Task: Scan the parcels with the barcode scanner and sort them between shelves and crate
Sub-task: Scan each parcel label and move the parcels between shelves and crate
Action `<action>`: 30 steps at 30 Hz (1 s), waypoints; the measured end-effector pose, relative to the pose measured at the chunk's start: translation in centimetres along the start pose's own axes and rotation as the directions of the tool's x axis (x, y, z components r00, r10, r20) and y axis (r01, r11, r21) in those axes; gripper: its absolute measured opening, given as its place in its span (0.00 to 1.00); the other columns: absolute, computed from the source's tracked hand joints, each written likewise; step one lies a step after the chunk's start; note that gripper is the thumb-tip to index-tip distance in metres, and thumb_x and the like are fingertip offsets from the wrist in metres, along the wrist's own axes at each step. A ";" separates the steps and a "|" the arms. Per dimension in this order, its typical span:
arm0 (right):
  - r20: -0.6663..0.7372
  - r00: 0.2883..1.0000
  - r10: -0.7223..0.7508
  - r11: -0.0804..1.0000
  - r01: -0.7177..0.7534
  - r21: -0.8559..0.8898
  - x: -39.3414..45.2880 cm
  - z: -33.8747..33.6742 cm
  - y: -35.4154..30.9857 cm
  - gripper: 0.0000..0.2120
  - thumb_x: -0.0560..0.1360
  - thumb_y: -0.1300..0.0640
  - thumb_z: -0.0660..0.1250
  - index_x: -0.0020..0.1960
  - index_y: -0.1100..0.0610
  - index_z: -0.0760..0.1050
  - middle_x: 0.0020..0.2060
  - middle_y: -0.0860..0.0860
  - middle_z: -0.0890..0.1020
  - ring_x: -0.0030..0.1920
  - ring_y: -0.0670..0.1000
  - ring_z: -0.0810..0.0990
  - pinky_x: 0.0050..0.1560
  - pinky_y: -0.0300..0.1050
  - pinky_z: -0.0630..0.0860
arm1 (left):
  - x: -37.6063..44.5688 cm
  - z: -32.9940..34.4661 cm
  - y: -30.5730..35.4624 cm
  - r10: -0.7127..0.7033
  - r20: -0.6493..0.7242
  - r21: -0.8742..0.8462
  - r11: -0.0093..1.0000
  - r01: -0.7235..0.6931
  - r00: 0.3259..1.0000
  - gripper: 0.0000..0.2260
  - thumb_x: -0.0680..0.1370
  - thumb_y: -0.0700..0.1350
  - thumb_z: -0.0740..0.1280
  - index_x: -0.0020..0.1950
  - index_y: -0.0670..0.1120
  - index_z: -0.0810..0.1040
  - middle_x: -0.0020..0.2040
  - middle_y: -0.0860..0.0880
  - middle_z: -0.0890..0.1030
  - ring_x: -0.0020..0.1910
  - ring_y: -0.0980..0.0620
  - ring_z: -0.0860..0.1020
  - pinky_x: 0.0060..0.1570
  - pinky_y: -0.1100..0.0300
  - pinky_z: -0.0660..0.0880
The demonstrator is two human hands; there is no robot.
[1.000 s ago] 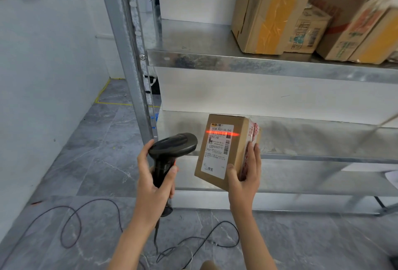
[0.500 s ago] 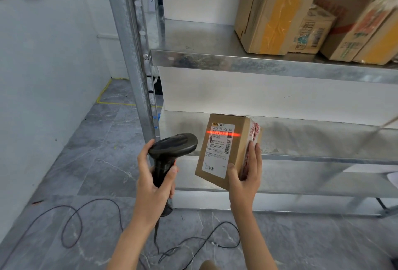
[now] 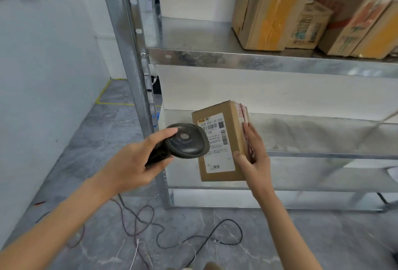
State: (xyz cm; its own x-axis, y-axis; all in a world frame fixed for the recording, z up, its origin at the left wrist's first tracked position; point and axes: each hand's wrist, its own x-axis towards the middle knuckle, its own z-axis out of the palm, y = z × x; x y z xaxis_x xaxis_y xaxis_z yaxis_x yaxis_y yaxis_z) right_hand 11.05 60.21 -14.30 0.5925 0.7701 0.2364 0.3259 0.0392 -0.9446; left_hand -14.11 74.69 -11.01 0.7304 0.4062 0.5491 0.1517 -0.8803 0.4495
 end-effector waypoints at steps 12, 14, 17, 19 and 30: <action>0.088 0.996 -0.032 0.999 0.032 0.007 -1.0 -0.5 -1.4 0.34 0.69 0.50 0.66 0.74 0.40 0.66 0.74 0.35 0.63 0.70 0.31 0.64 0.56 0.26 0.72 | 1.7 0.3 -0.5 0.324 -0.016 0.106 0.941 -0.321 0.946 0.18 0.85 0.55 0.55 0.72 0.50 0.61 0.57 0.52 0.75 0.46 0.48 0.77 0.42 0.60 0.75; 0.077 0.997 -0.026 1.000 0.025 0.015 -1.1 -0.6 -1.3 0.34 0.67 0.47 0.65 0.73 0.37 0.67 0.74 0.35 0.64 0.71 0.32 0.64 0.56 0.26 0.72 | 1.8 0.2 -0.4 0.318 -0.021 0.101 0.944 -0.314 0.948 0.18 0.85 0.55 0.56 0.72 0.50 0.62 0.57 0.51 0.77 0.47 0.48 0.77 0.43 0.60 0.74; 0.064 0.998 -0.022 1.000 0.021 0.023 -1.2 -0.6 -1.3 0.33 0.66 0.46 0.64 0.72 0.35 0.67 0.74 0.34 0.64 0.71 0.33 0.64 0.56 0.26 0.72 | 1.9 0.2 -0.4 0.294 -0.036 0.108 0.951 -0.289 0.955 0.19 0.85 0.55 0.56 0.69 0.43 0.67 0.53 0.45 0.82 0.46 0.47 0.77 0.43 0.61 0.74; 0.062 0.998 -0.023 1.000 0.021 0.023 -1.3 -0.6 -1.3 0.32 0.66 0.46 0.64 0.71 0.34 0.67 0.73 0.34 0.64 0.71 0.33 0.65 0.56 0.25 0.71 | 2.0 0.2 -0.4 0.287 -0.033 0.113 0.953 -0.281 0.957 0.20 0.85 0.56 0.56 0.68 0.42 0.66 0.55 0.49 0.80 0.46 0.47 0.77 0.43 0.61 0.73; -0.112 0.991 0.079 0.997 -0.078 0.011 -3.0 -2.4 1.8 0.33 0.69 0.51 0.66 0.72 0.34 0.65 0.75 0.38 0.64 0.72 0.34 0.63 0.60 0.25 0.70 | 0.8 5.6 1.6 -0.135 -0.059 -0.282 0.953 0.114 0.989 0.32 0.77 0.51 0.68 0.75 0.70 0.56 0.58 0.64 0.79 0.51 0.55 0.82 0.50 0.55 0.81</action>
State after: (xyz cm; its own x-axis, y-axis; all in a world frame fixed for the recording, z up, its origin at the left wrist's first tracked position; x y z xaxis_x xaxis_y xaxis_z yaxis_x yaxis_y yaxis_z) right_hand 11.62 56.37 -16.12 0.6949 0.6949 0.1850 0.2701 -0.0138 -0.9627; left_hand -9.55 72.27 -13.79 0.6627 0.5353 0.5237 0.0396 -0.7234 0.6893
